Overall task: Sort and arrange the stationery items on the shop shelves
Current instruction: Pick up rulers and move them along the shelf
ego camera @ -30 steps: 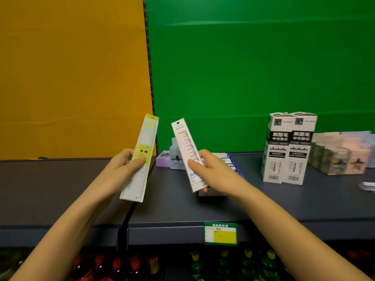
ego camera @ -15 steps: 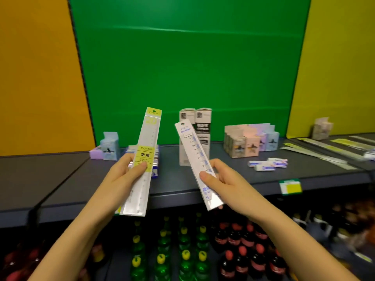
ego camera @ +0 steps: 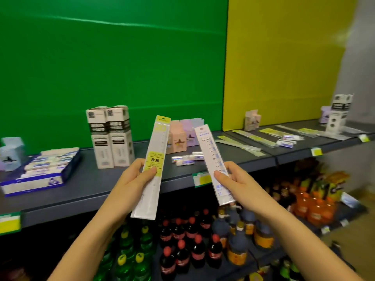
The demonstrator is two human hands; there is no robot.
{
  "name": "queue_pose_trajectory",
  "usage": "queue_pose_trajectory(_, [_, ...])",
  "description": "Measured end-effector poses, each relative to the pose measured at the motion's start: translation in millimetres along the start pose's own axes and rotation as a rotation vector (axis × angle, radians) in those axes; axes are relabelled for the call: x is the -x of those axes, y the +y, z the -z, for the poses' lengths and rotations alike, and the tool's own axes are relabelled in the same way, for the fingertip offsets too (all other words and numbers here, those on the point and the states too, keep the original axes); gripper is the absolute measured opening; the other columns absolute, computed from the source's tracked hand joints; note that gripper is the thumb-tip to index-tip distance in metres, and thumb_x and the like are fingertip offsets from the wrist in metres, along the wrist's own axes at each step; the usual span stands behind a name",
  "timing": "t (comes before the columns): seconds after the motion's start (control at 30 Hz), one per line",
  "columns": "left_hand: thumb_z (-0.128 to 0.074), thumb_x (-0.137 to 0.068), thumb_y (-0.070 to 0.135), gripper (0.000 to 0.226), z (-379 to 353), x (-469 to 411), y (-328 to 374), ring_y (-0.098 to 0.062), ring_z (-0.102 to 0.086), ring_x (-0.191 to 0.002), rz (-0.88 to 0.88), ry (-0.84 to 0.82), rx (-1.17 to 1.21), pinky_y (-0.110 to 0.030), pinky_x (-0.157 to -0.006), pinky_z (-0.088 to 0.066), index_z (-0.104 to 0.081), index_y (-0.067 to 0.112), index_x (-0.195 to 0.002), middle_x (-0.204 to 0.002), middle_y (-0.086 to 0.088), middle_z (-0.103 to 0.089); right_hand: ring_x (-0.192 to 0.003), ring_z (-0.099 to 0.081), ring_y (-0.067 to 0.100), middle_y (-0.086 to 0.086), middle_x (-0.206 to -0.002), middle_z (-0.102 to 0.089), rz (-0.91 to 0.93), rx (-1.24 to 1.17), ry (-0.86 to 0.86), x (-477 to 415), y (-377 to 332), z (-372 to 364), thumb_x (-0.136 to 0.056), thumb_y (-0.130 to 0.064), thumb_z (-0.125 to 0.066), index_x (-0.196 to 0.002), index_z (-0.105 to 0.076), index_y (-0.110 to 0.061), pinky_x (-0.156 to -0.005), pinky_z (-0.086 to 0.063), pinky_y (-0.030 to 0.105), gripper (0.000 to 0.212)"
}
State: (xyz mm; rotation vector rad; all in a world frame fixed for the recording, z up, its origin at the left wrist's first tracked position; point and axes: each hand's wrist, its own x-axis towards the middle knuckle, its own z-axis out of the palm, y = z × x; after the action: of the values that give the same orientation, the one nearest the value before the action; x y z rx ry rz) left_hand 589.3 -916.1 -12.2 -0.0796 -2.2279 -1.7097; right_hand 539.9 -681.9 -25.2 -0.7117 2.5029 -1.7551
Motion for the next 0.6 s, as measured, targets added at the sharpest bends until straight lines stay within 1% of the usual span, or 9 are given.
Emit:
queue_pose_trajectory(0.07, [-0.045,-0.093,0.021,0.015,-31.5,-20.3,-0.2,-0.013,-0.051,-0.065,-0.013,-0.014,-0.026,-0.030,-0.063,-0.036,-0.055,0.023,-0.082,-0.076,0.000,-0.056,-0.072,-0.058,0.024,0.003,-0.082,-0.066,-0.019,0.002,0.044,-6.3,13.2,27.8,-0.093,-0.031,-0.046,-0.101,-0.051,-0.025,-0.063,-0.045,0.035,0.011])
queue_pose_trajectory(0.13, [-0.042,-0.094,0.019,0.018,-63.7,-42.8,-0.5,-0.011,-0.050,-0.065,-0.009,-0.026,-0.040,-0.027,-0.061,-0.035,-0.054,0.023,-0.081,-0.075,0.002,-0.055,-0.071,-0.059,0.022,0.006,-0.083,-0.068,-0.035,0.018,0.092,-14.4,27.1,56.2,-0.093,-0.031,-0.047,-0.103,-0.052,-0.022,-0.061,-0.044,0.032,0.014])
queue_pose_trajectory(0.2, [-0.040,-0.092,0.016,0.019,-94.7,-66.6,-1.9,-0.009,-0.052,-0.065,0.016,-0.039,-0.039,-0.024,-0.059,-0.037,-0.053,0.022,-0.080,-0.076,0.002,-0.057,-0.062,-0.060,0.012,0.003,-0.081,-0.066,-0.059,0.040,0.127,-25.1,43.0,84.3,-0.094,-0.031,-0.047,-0.108,-0.052,-0.019,-0.053,-0.044,0.023,0.019])
queue_pose_trajectory(0.27, [-0.040,-0.090,0.014,0.018,-125.3,-91.8,-3.3,-0.015,-0.052,-0.070,0.041,-0.052,-0.042,-0.030,-0.064,-0.038,-0.053,0.020,-0.079,-0.082,-0.003,-0.057,-0.055,-0.059,0.000,-0.006,-0.081,-0.062,-0.092,0.040,0.155,-38.0,56.7,113.8,-0.094,-0.032,-0.046,-0.110,-0.052,-0.021,-0.049,-0.042,0.016,0.020])
queue_pose_trajectory(0.33, [-0.041,-0.090,0.013,0.017,-154.7,-116.1,-0.2,-0.018,-0.051,-0.075,0.054,-0.074,-0.035,-0.033,-0.068,-0.037,-0.052,0.019,-0.078,-0.086,-0.006,-0.057,-0.067,-0.062,0.003,-0.007,-0.088,-0.063,-0.121,0.042,0.181,-52.7,65.7,144.9,-0.094,-0.033,-0.046,-0.110,-0.052,-0.024,-0.058,-0.044,0.019,0.019])
queue_pose_trajectory(0.4, [-0.042,-0.091,0.013,0.017,-182.6,-137.8,2.6,-0.017,-0.053,-0.076,0.057,-0.115,-0.030,-0.031,-0.067,-0.039,-0.050,0.020,-0.078,-0.088,-0.006,-0.058,-0.081,-0.063,0.014,-0.001,-0.098,-0.065,-0.141,0.058,0.212,-66.2,76.2,176.3,-0.094,-0.033,-0.047,-0.112,-0.052,-0.022,-0.068,-0.046,0.028,0.022])
queue_pose_trajectory(0.47, [-0.042,-0.094,0.012,0.016,-209.1,-156.0,5.9,-0.009,-0.056,-0.065,0.054,-0.170,0.005,-0.019,-0.053,-0.042,-0.049,0.020,-0.082,-0.082,-0.004,-0.059,-0.086,-0.063,0.020,0.001,-0.100,-0.065,-0.151,0.075,0.249,-78.3,87.0,207.3,-0.093,-0.033,-0.047,-0.110,-0.052,-0.022,-0.075,-0.046,0.035,0.021])
queue_pose_trajectory(0.53, [-0.041,-0.096,0.012,0.015,-233.1,-171.7,9.3,0.002,-0.055,-0.045,0.070,-0.233,0.036,-0.009,-0.037,-0.035,-0.047,0.017,-0.084,-0.070,-0.002,-0.055,-0.085,-0.063,0.019,-0.001,-0.098,-0.065,-0.156,0.069,0.281,-90.4,97.1,237.4,-0.093,-0.032,-0.048,-0.108,-0.053,-0.022,-0.077,-0.047,0.037,0.018])
queue_pose_trajectory(0.6, [-0.042,-0.096,0.012,0.014,-254.5,-186.2,11.9,0.004,-0.052,-0.037,0.078,-0.265,0.037,-0.007,-0.034,-0.033,-0.047,0.017,-0.083,-0.065,-0.001,-0.056,-0.082,-0.063,0.018,-0.002,-0.093,-0.065,-0.167,0.071,0.310,-101.8,108.1,264.5,-0.093,-0.030,-0.049,-0.105,-0.054,-0.022,-0.074,-0.047,0.036,0.016])
